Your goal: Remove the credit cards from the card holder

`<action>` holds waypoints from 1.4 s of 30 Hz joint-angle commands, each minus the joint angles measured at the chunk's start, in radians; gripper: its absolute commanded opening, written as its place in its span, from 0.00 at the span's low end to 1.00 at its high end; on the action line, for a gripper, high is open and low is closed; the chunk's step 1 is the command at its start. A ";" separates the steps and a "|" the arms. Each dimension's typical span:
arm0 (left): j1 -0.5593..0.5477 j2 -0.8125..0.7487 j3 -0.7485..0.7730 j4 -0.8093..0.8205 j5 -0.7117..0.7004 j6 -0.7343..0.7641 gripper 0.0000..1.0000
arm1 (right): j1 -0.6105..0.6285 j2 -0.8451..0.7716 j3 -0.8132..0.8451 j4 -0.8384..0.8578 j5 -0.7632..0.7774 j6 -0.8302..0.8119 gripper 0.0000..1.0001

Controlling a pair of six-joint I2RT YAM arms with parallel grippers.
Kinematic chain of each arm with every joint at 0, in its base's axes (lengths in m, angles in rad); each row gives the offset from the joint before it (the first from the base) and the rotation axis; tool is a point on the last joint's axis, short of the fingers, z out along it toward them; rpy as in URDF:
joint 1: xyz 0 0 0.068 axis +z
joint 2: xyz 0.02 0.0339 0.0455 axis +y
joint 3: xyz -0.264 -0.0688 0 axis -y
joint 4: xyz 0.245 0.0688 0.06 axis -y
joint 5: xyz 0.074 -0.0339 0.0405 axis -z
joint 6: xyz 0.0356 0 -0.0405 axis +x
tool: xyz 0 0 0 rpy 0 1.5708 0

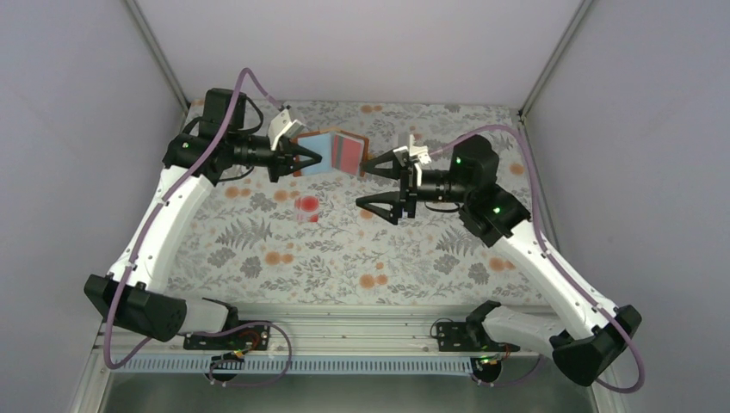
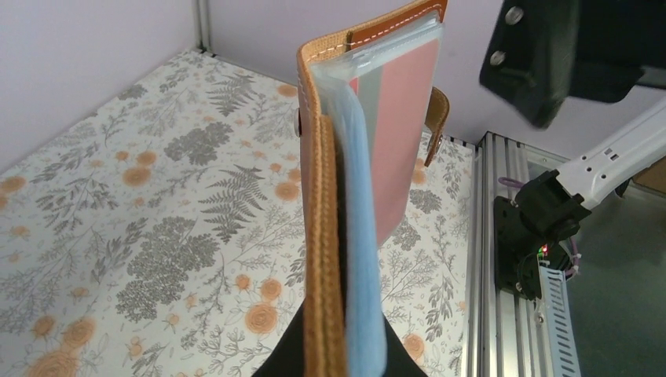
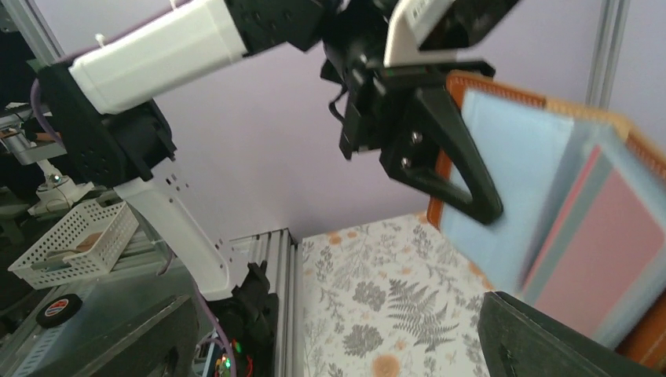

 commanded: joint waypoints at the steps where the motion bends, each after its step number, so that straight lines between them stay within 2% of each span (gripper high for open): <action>1: 0.003 -0.028 0.020 0.018 0.015 -0.007 0.02 | -0.004 -0.012 -0.027 0.043 -0.014 0.038 0.90; 5: 0.003 -0.031 0.018 0.016 0.031 -0.001 0.02 | -0.004 -0.008 -0.022 0.055 0.058 0.033 0.90; 13: 0.002 -0.040 0.019 0.000 0.090 0.021 0.02 | -0.005 0.057 0.023 0.054 0.089 0.008 0.90; 22: 0.002 -0.031 0.018 0.004 0.098 0.018 0.02 | 0.001 0.093 0.048 0.043 -0.049 -0.018 0.89; 24: 0.002 -0.029 0.017 0.004 0.096 0.020 0.02 | 0.003 0.087 0.046 0.032 -0.018 -0.023 0.88; 30: 0.002 -0.034 0.017 0.002 0.092 0.021 0.02 | -0.012 -0.021 0.018 -0.008 0.216 -0.033 0.90; 37: 0.001 -0.036 0.017 -0.003 0.117 0.027 0.02 | -0.017 0.010 0.046 0.020 0.166 -0.007 0.90; 40: 0.001 -0.036 0.014 -0.002 0.120 0.027 0.02 | -0.017 0.021 0.050 0.041 0.105 0.003 0.84; 42: 0.001 -0.030 0.011 0.003 0.124 0.023 0.02 | -0.016 0.029 0.047 0.053 0.088 0.014 0.75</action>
